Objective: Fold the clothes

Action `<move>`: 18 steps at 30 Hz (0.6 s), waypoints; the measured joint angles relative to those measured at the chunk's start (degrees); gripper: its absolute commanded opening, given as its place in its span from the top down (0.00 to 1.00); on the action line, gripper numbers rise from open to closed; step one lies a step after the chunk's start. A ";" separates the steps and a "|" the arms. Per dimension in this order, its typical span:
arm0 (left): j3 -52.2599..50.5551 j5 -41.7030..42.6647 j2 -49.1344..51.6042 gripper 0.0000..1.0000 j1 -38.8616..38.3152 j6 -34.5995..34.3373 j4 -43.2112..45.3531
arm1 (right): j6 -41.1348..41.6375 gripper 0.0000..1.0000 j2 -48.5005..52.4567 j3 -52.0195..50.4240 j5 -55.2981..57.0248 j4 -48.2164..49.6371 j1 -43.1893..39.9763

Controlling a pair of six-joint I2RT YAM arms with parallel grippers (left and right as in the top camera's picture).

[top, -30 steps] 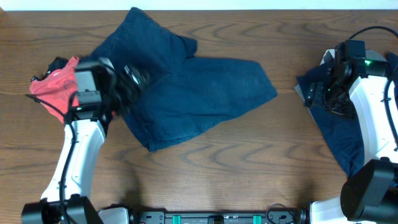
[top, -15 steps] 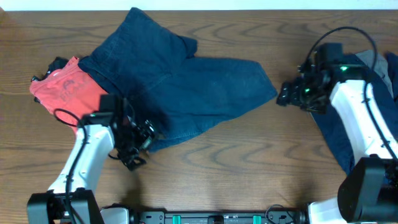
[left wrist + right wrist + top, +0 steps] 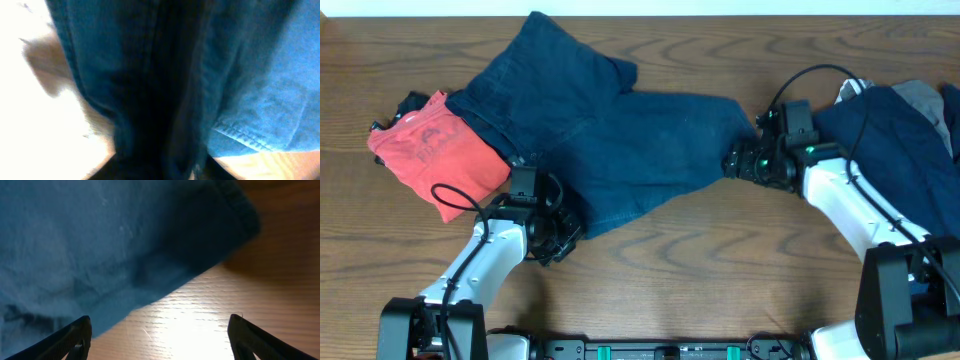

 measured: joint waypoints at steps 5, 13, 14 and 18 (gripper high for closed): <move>0.00 -1.88 0.00 0.94 -0.07 -0.96 0.11 | 5.05 0.19 0.00 -4.31 0.61 5.29 0.07; 0.00 -2.58 -2.36 0.94 -0.07 -0.90 -3.41 | 9.40 0.21 0.68 -6.32 1.27 9.01 0.07; 0.00 -2.60 -3.41 0.94 -0.04 -0.83 -4.22 | 9.64 0.23 1.36 -6.32 1.29 9.31 0.07; 0.00 -3.04 -7.91 0.94 -0.04 -0.20 -7.13 | 10.88 0.71 4.11 -6.21 1.27 12.59 0.09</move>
